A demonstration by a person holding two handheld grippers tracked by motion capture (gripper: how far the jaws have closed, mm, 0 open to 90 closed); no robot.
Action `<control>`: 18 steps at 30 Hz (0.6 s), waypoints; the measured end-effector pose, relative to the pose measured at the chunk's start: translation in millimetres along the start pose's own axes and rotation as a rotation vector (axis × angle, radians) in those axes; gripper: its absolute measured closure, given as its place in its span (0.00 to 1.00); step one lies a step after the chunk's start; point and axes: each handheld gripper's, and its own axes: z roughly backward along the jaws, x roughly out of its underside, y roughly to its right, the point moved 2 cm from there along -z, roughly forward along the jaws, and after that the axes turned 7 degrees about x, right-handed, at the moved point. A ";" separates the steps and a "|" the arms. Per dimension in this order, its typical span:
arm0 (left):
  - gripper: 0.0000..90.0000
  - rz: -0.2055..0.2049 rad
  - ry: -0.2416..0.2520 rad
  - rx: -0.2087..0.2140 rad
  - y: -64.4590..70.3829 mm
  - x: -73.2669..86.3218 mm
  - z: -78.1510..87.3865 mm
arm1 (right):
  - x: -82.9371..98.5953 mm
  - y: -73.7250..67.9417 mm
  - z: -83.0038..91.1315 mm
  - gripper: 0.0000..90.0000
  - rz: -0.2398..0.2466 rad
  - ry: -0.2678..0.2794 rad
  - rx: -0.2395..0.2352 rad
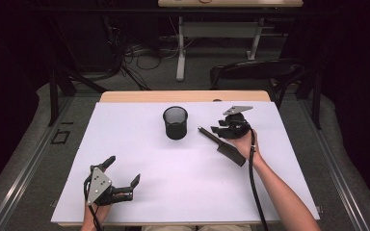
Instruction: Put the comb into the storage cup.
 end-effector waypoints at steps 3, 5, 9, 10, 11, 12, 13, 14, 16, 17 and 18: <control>0.00 0.001 0.000 0.000 -0.1 0.1 0.1 | -1.5 -0.5 -3.7 0.83 0.004 0.000 0.013; 0.00 0.001 -0.001 0.001 -0.2 0.1 0.0 | -3.1 -1.1 -5.9 0.91 -0.007 -0.006 0.013; 0.00 0.003 0.001 0.000 0.0 0.0 0.3 | -5.5 -2.4 -11.6 1.00 0.003 -0.021 0.034; 0.00 0.003 0.001 0.000 0.0 0.0 0.4 | -6.0 -3.0 -13.2 1.00 0.004 -0.025 0.038; 0.00 0.003 0.000 0.000 0.1 0.0 0.4 | -6.3 -3.2 -14.9 1.00 0.011 -0.028 0.037; 0.00 0.003 0.000 0.000 0.0 0.0 0.4 | -6.5 -4.0 -16.3 1.00 0.016 -0.036 0.041; 0.00 0.003 0.001 0.000 0.0 0.0 0.4 | -6.6 -5.0 -17.9 1.00 0.016 -0.041 0.044; 0.00 0.003 0.001 -0.001 0.0 0.0 0.4 | -6.6 -5.2 -19.6 1.00 0.025 -0.042 0.044; 0.00 0.003 0.000 0.001 0.0 0.0 0.2 | -6.6 -6.3 -23.4 1.00 0.027 -0.046 0.048; 0.00 0.003 0.001 0.001 0.0 0.1 0.1 | -6.4 -6.7 -25.0 1.00 0.030 -0.055 0.050; 0.00 0.002 0.001 0.001 0.2 0.0 0.1 | -6.2 -7.4 -26.6 1.00 0.024 -0.060 0.051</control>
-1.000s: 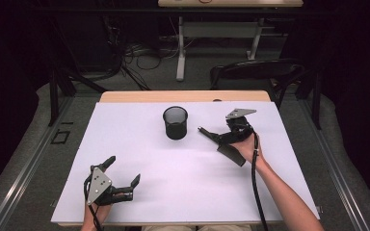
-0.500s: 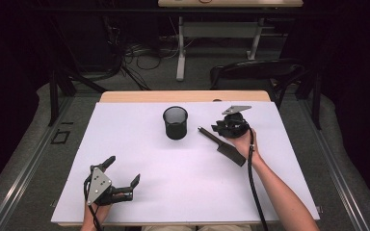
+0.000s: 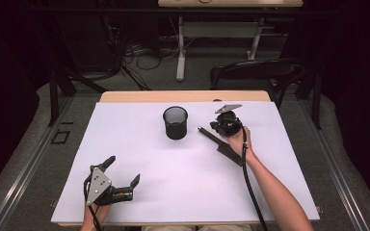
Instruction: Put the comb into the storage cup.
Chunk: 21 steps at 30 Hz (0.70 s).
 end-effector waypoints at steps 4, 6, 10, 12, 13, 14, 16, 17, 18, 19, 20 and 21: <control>0.00 -0.002 0.000 -0.002 -0.4 -0.1 0.7 | -0.1 -1.3 -5.4 1.00 -0.002 -0.013 0.002; 0.00 -0.001 -0.001 -0.002 -0.3 -0.1 0.4 | -0.6 -1.5 -7.8 1.00 -0.003 -0.019 0.009; 0.00 -0.004 -0.002 -0.001 -0.1 -0.2 0.3 | -1.7 -2.3 -11.9 1.00 -0.010 -0.026 0.010; 0.00 -0.003 -0.002 -0.002 -0.1 -0.2 0.6 | -1.7 -3.5 -14.5 1.00 -0.006 -0.031 0.013; 0.00 -0.004 -0.001 -0.003 -0.2 -0.2 0.8 | -1.6 -4.1 -15.6 1.00 -0.008 -0.038 0.012; 0.00 -0.005 -0.001 -0.003 -0.4 -0.2 1.1 | -1.3 -4.3 -17.1 1.00 -0.008 -0.036 0.012; 0.00 -0.004 -0.002 -0.006 -0.6 -0.1 1.1 | -0.8 -4.8 -19.6 1.00 -0.011 -0.041 0.013; 0.00 -0.003 -0.002 -0.004 -0.8 0.0 1.0 | -0.4 -4.6 -21.0 1.00 -0.008 -0.042 0.016; 0.00 -0.003 -0.002 -0.004 -0.7 0.0 0.9 | 0.0 -4.7 -21.7 1.00 -0.013 -0.050 0.016; 0.00 -0.005 -0.003 -0.004 -0.7 0.0 0.8 | 0.4 -4.3 -23.0 1.00 -0.016 -0.049 0.018; 0.00 -0.005 -0.002 -0.004 -0.5 0.0 0.5 | 0.7 -4.1 -23.7 1.00 -0.020 -0.055 0.017; 0.00 -0.006 -0.002 -0.004 -0.3 -0.1 0.4 | 1.2 -3.7 -24.9 1.00 -0.018 -0.057 0.020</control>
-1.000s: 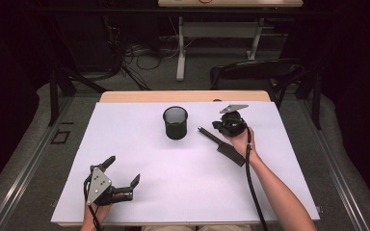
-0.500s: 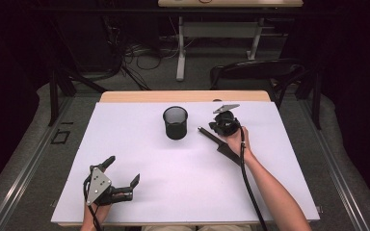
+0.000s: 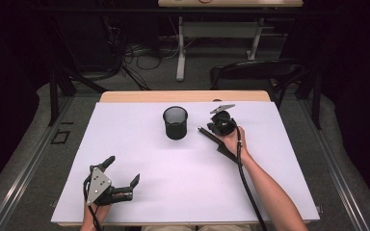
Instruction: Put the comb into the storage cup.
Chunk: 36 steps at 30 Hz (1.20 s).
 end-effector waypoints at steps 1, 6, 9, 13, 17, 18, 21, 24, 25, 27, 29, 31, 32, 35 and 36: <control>0.00 -0.001 0.000 0.001 0.1 0.0 -0.1 | 0.3 0.5 -1.1 1.00 -0.001 0.000 -0.003; 0.00 0.001 0.001 -0.001 -0.1 0.1 -0.3 | 1.6 0.4 -6.0 1.00 -0.003 -0.013 -0.002; 0.00 0.001 0.001 0.000 -0.2 0.2 -0.3 | 2.4 0.3 -8.4 1.00 -0.005 -0.024 -0.004; 0.00 0.000 0.000 0.001 0.1 0.1 -0.5 | 1.9 -0.6 -10.6 1.00 0.007 -0.025 -0.005; 0.00 0.002 -0.001 -0.001 -0.6 0.5 -0.3 | 2.5 -1.1 -13.1 1.00 0.014 -0.040 0.000; 0.00 0.002 -0.001 -0.001 -0.7 0.5 -0.3 | 2.6 -1.0 -13.5 1.00 0.014 -0.041 -0.002; 0.00 0.001 -0.002 0.000 -0.5 0.4 -0.5 | 3.1 -1.7 -15.2 1.00 0.018 -0.039 -0.005; 0.00 0.001 -0.001 -0.001 -0.5 0.5 -0.4 | 3.3 -3.2 -15.9 1.00 0.021 -0.047 -0.011; 0.00 0.001 -0.001 -0.001 -0.6 0.5 -0.3 | 3.1 -3.4 -16.0 1.00 0.027 -0.052 -0.010; 0.00 0.001 -0.003 -0.002 -0.8 0.6 -0.2 | 3.1 -4.1 -16.2 1.00 0.031 -0.049 -0.017; 0.00 0.000 -0.002 -0.002 -0.8 0.6 -0.1 | 3.2 -5.2 -16.4 1.00 0.030 -0.050 -0.019; 0.00 -0.001 -0.002 -0.001 -0.6 0.6 -0.3 | 3.1 -5.9 -16.1 1.00 0.033 -0.055 -0.021; 0.00 -0.001 -0.002 -0.001 -0.6 0.6 -0.3 | 3.0 -6.2 -16.1 1.00 0.036 -0.053 -0.023; 0.00 -0.001 -0.002 -0.002 -0.8 0.6 -0.1 | 2.9 -8.0 -15.5 1.00 0.042 -0.058 -0.029; 0.00 -0.001 -0.003 -0.002 -0.8 0.7 0.0 | 2.7 -8.9 -15.2 1.00 0.042 -0.060 -0.034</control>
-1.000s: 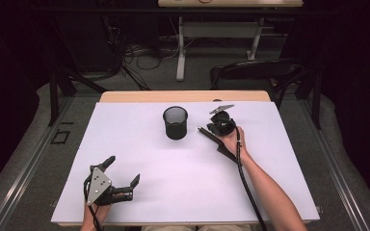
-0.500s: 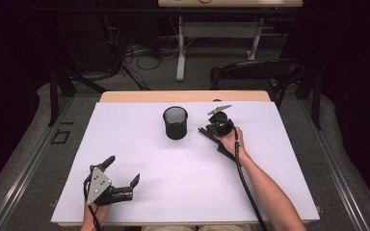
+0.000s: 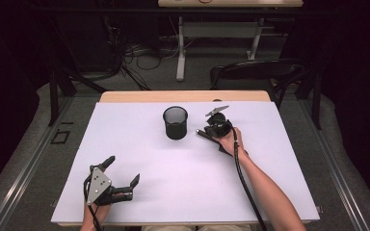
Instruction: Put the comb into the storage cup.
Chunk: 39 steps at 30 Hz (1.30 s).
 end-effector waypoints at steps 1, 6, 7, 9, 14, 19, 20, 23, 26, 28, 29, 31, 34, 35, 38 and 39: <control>0.00 -0.001 -0.001 0.000 -0.1 0.1 0.1 | -0.3 -0.8 0.3 1.00 0.007 0.000 -0.004; 0.00 -0.001 -0.001 0.000 -0.2 0.0 0.4 | -1.9 -6.4 1.7 1.00 0.030 0.001 -0.016; 0.00 -0.001 0.000 0.000 -0.2 0.0 0.4 | -2.0 -7.2 2.0 1.00 0.038 -0.007 -0.020; 0.00 -0.001 0.000 -0.001 -0.2 0.0 0.6 | -1.8 -9.3 2.2 1.00 0.041 -0.009 -0.025; 0.01 -0.001 -0.001 -0.001 -0.5 0.2 0.6 | -0.2 -15.3 3.4 1.00 0.067 -0.019 -0.044; 0.00 -0.001 -0.002 -0.001 -0.3 0.2 0.6 | 3.0 -20.6 6.6 1.00 0.093 -0.025 -0.058; 0.00 -0.001 -0.002 -0.001 -0.2 0.2 0.6 | 3.6 -21.2 7.4 1.00 0.097 -0.026 -0.063; 0.01 -0.004 -0.004 -0.001 -0.2 0.2 0.2 | 4.6 -22.8 10.6 1.00 0.101 -0.027 -0.070; 0.01 -0.006 -0.004 -0.001 -0.1 0.1 0.1 | 5.6 -24.5 12.3 1.00 0.114 -0.026 -0.078; 0.01 -0.007 -0.003 -0.001 0.2 0.0 0.3 | 6.2 -25.4 14.3 1.00 0.117 -0.027 -0.081; 0.01 -0.008 -0.004 -0.002 0.1 0.0 0.4 | 6.7 -25.6 15.0 1.00 0.121 -0.024 -0.085; 0.01 -0.006 -0.004 -0.002 -0.2 0.1 0.5 | 8.4 -26.3 16.4 1.00 0.126 -0.026 -0.088; 0.01 -0.008 -0.005 -0.001 0.1 0.0 0.4 | 11.3 -28.3 18.2 1.00 0.138 -0.035 -0.091; 0.01 -0.009 -0.004 0.000 0.3 -0.1 0.4 | 12.3 -29.2 19.1 1.00 0.140 -0.035 -0.093; 0.01 -0.009 -0.005 -0.002 0.4 -0.1 0.3 | 14.7 -30.6 22.6 1.00 0.143 -0.032 -0.099; 0.01 -0.008 -0.005 -0.001 0.3 -0.1 0.2 | 15.5 -30.9 23.6 1.00 0.150 -0.030 -0.098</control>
